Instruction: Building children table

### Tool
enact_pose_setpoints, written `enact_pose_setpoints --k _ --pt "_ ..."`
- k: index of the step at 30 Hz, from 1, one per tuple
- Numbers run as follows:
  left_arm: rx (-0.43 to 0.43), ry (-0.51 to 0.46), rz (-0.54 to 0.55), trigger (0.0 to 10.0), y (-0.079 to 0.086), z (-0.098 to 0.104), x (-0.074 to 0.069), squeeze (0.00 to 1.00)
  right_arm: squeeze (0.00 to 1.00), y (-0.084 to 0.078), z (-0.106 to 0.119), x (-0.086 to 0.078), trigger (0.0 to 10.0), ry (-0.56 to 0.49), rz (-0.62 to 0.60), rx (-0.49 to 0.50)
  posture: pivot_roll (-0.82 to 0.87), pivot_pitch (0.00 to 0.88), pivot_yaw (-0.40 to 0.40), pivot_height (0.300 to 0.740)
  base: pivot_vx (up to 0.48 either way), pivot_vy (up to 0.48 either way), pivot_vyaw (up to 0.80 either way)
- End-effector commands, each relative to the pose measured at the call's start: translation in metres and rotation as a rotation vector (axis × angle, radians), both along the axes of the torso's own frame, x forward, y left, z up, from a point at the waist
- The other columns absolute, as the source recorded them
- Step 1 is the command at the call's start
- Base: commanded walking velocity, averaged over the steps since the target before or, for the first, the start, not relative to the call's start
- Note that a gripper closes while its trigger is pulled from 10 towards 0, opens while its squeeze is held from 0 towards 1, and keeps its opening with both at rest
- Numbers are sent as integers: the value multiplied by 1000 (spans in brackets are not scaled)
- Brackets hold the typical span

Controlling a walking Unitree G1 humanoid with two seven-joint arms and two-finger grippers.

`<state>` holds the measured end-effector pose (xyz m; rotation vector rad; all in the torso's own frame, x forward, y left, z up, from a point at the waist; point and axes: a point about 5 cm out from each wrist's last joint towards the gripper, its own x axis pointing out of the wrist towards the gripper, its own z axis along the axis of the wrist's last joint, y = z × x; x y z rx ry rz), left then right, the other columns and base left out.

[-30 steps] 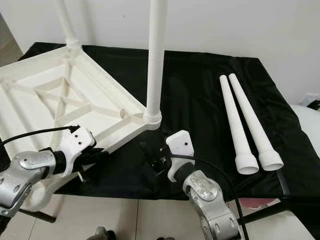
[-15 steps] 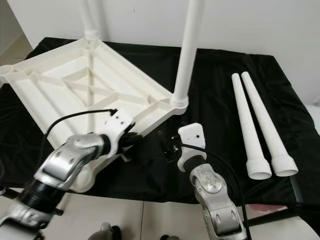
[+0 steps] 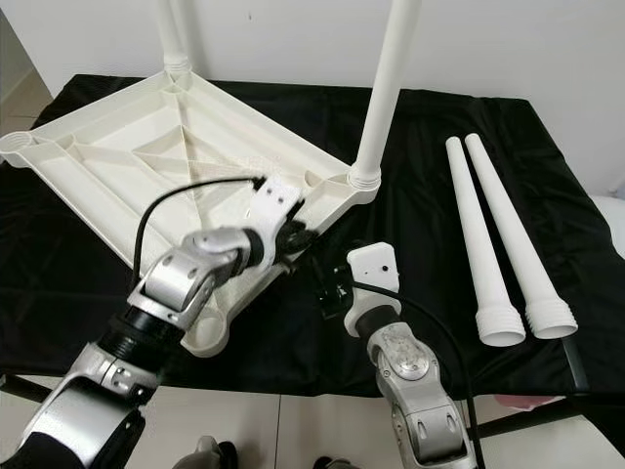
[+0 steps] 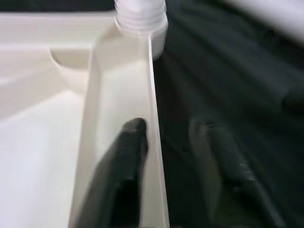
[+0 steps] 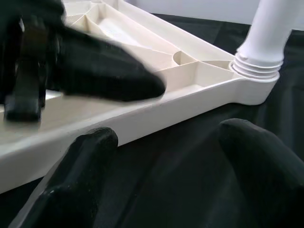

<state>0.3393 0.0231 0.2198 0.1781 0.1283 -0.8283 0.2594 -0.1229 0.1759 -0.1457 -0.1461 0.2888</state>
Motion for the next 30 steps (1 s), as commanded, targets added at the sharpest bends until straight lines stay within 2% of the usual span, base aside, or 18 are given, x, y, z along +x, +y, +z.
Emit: enact_pose_setpoints --k 1,2,3,6,8,9,10,12,14,15,16,19,20,22,24,26,27,30 --pt "-87 -13 10 10000 1 7 -1 878 0 0 -2 -2 10000 0 -6 -1 31 169 11 740 0 0 0" --pt "-87 -13 10 10000 1 7 -1 878 0 0 -2 -2 10000 0 -6 -1 31 169 11 740 0 0 0" --pt "-182 -67 -34 10000 4 21 -7 0 0 0 -1 -1 10000 -1 -1 -2 33 171 4 740 0 0 0" --pt "-170 -127 -14 10000 13 26 -6 0 0 2 0 -1 10000 -5 18 -7 32 170 2 740 0 0 0" --pt "-141 -149 10 10000 17 25 -4 0 0 3 0 -1 10000 -6 29 -11 32 170 2 740 0 0 0" --pt "-81 -180 63 10000 27 22 0 0 0 8 1 -2 10000 -5 77 -22 30 171 2 740 0 0 0" --pt "-81 -180 63 10000 27 22 0 0 0 8 1 -2 10000 -5 77 -22 30 171 2 740 0 0 0" --pt "7 -245 166 10000 61 21 2 0 0 24 3 -12 10000 7 246 -56 30 170 -4 740 0 0 0" --pt "8 -250 172 10000 63 21 2 0 0 25 3 -13 10000 8 259 -58 30 170 -4 740 0 0 0" --pt "21 -271 218 10000 79 24 1 0 0 32 3 -15 10000 18 315 -60 40 168 -19 740 0 0 0" --pt "21 -271 218 10000 79 24 1 0 0 32 3 -15 10000 18 315 -60 40 168 -19 740 0 0 0" --pt "60 -340 367 10000 126 36 -7 0 0 59 1 -24 10000 33 524 -94 56 166 -32 740 0 0 0" --pt "60 -340 367 10000 126 36 -7 0 0 59 1 -24 10000 33 524 -94 56 166 -32 740 0 0 0" --pt "76 -354 413 10000 137 38 -9 0 0 65 0 -24 10000 37 569 -107 70 164 -39 740 0 0 0" --pt "183 -373 459 10000 155 35 -13 0 0 76 -4 -22 10000 49 656 -155 76 165 -44 740 0 0 0" --pt "369 -352 403 10000 170 23 -18 0 0 87 -6 -23 10000 49 763 -227 93 164 -57 740 0 0 0" --pt "428 -343 371 10000 174 19 -21 0 0 90 -6 -23 10000 48 796 -252 96 164 -59 740 0 0 0" --pt "482 -323 345 10000 179 14 -22 0 0 94 -5 -24 10000 37 830 -276 102 164 -61 740 0 0 0"
